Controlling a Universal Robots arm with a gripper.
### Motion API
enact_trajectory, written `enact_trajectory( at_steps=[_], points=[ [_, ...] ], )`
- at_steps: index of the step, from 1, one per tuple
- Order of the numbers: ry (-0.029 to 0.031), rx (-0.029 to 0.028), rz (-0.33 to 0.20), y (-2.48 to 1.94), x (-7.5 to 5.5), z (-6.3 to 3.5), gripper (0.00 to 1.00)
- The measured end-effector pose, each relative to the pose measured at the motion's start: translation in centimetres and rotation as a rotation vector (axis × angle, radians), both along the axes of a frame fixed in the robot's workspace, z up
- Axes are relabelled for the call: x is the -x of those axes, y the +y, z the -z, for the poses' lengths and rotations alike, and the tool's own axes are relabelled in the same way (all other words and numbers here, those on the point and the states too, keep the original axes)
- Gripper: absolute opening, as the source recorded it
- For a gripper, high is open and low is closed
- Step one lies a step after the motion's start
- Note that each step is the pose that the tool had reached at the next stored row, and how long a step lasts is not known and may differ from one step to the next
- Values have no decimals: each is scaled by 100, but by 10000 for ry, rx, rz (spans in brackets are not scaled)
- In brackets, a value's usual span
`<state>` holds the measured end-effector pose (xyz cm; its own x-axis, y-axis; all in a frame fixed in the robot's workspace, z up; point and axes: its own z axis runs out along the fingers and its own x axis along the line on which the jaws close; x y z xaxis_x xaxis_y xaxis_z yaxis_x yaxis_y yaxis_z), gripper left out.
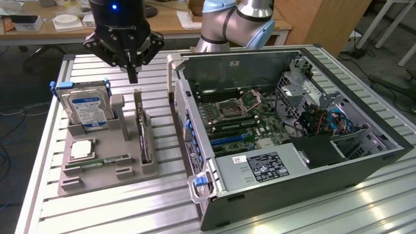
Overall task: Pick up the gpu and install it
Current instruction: 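Reach for the gpu, then pick up the gpu and move the gpu toward the slot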
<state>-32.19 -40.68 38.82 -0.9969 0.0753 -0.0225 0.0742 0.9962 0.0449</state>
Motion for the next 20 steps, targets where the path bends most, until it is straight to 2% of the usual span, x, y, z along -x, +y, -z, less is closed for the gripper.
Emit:
enact_trajectory(
  at_steps=[9,20],
  points=[
    [5,0,0,-1,116,5,10],
    [5,-1,0,-1,120,5,10]
  ],
)
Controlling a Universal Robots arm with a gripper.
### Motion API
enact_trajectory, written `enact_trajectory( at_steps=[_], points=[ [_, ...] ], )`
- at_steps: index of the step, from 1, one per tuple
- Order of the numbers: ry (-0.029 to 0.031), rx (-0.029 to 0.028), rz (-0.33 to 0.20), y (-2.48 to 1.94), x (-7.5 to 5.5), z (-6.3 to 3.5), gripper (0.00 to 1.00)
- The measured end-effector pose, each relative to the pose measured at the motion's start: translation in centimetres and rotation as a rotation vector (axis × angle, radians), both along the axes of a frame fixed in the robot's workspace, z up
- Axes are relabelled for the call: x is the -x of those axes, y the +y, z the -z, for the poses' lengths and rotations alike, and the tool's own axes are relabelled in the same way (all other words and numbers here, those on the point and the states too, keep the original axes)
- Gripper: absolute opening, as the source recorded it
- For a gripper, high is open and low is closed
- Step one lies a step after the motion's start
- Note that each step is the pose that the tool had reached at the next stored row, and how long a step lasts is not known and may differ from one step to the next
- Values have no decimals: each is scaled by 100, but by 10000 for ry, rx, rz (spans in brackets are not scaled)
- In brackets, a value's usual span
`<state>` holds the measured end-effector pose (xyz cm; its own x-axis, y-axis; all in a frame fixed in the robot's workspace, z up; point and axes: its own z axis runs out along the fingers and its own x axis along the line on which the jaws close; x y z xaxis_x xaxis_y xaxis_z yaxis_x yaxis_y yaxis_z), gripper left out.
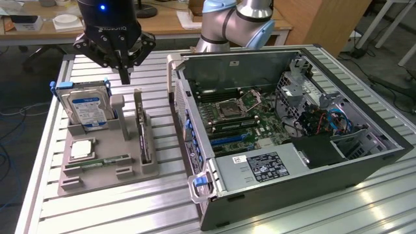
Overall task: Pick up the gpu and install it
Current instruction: 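Pick up the gpu and move the gpu toward the slot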
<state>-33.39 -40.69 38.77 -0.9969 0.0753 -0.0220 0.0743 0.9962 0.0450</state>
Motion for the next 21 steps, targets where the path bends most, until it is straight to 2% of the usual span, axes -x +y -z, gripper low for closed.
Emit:
enact_trajectory(
  at_steps=[1,3,4,6,8,10,11,12,16,18,21],
  points=[
    [0,0,0,0,0,0,11],
    [0,0,0,0,0,0,23],
    [0,0,0,0,0,0,23],
    [1,1,0,0,0,0,35],
    [0,0,-2,0,0,0,35],
    [0,1,-29,1,4,1,47],
    [1,2,-159,1,4,2,47],
    [1,4,-339,1,4,5,53],
    [9,5,-1032,1,4,28,53],
    [17,41,-1122,-1,4,46,53],
    [16,48,-1110,-1,3,100,53]
  ],
)
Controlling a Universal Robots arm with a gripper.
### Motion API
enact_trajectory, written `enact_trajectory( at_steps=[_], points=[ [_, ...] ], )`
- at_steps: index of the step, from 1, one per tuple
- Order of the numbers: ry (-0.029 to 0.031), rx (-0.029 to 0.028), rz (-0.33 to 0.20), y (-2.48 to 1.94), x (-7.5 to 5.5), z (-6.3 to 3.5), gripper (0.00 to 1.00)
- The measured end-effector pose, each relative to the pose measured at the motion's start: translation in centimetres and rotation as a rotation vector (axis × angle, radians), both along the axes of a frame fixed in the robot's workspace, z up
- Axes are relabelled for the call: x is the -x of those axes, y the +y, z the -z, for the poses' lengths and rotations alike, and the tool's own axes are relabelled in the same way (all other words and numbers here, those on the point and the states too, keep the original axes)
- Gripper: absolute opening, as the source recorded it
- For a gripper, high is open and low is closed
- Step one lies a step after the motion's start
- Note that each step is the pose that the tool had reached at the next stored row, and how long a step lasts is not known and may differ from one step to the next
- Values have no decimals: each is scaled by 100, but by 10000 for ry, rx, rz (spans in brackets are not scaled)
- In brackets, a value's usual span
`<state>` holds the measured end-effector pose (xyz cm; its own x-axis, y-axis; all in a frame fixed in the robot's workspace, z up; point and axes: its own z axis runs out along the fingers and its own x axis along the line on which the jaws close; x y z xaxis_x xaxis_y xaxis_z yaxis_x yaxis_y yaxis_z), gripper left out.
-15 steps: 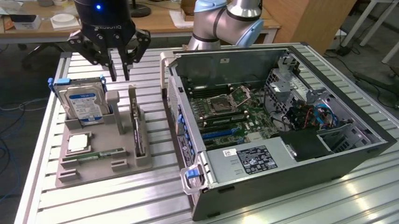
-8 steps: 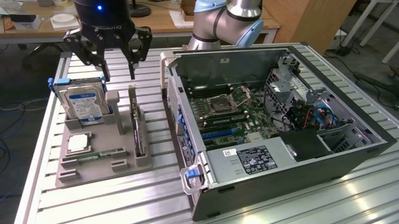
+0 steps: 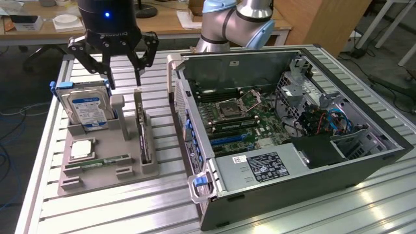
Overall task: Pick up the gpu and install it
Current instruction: 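Pick up the gpu and move the gpu toward the slot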
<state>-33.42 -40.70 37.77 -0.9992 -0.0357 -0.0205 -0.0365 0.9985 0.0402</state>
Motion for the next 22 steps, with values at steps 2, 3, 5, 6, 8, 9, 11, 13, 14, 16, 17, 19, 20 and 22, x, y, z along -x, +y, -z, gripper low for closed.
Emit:
enact_trajectory(
  at_steps=[2,3,5,6,8,9,11,13,14,16,17,19,20,22],
  points=[
    [0,-1,54,0,1,36,53],
    [-1,-1,96,0,1,54,53],
    [-1,-1,120,-1,1,91,53],
    [-2,-1,121,-1,1,109,53],
    [-1,0,121,-3,1,145,53],
    [-2,0,119,-10,0,163,53],
    [0,1,120,-38,1,199,53],
    [-3,-1,120,-56,1,237,53],
    [-2,0,120,-56,1,255,53],
    [-2,0,120,-56,1,290,53],
    [-3,0,121,-56,1,310,53],
    [-3,-1,120,-56,1,346,53],
    [-3,0,120,-56,1,364,53],
    [-3,-1,121,-57,0,400,53]
  ],
)
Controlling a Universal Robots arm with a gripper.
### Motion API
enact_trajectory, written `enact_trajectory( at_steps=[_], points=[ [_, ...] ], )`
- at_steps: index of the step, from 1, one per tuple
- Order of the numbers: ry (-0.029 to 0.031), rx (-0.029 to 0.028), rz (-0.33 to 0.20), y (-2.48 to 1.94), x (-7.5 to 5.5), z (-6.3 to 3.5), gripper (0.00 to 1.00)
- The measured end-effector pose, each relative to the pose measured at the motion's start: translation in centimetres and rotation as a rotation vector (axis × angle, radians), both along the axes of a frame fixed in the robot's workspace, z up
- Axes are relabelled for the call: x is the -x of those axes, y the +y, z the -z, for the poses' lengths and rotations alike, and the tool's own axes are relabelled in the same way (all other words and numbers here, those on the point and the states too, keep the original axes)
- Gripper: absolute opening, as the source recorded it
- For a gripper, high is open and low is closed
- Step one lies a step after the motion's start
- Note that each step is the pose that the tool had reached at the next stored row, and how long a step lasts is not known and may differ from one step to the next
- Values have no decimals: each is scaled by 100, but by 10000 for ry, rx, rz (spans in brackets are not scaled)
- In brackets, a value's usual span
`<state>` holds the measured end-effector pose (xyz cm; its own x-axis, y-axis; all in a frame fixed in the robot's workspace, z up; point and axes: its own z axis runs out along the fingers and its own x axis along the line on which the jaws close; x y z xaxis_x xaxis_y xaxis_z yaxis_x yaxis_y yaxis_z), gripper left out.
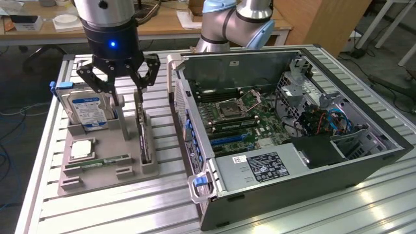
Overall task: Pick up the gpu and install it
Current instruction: 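Pick up the gpu and move the gpu toward the slot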
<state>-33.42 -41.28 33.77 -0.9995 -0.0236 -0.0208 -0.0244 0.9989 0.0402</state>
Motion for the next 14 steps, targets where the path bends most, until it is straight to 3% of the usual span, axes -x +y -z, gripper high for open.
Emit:
enact_trajectory(
  at_steps=[2,14],
  points=[
    [-1,1,-1,-23,0,37,53],
    [-13,1,-1,-33,-1,254,53]
  ],
)
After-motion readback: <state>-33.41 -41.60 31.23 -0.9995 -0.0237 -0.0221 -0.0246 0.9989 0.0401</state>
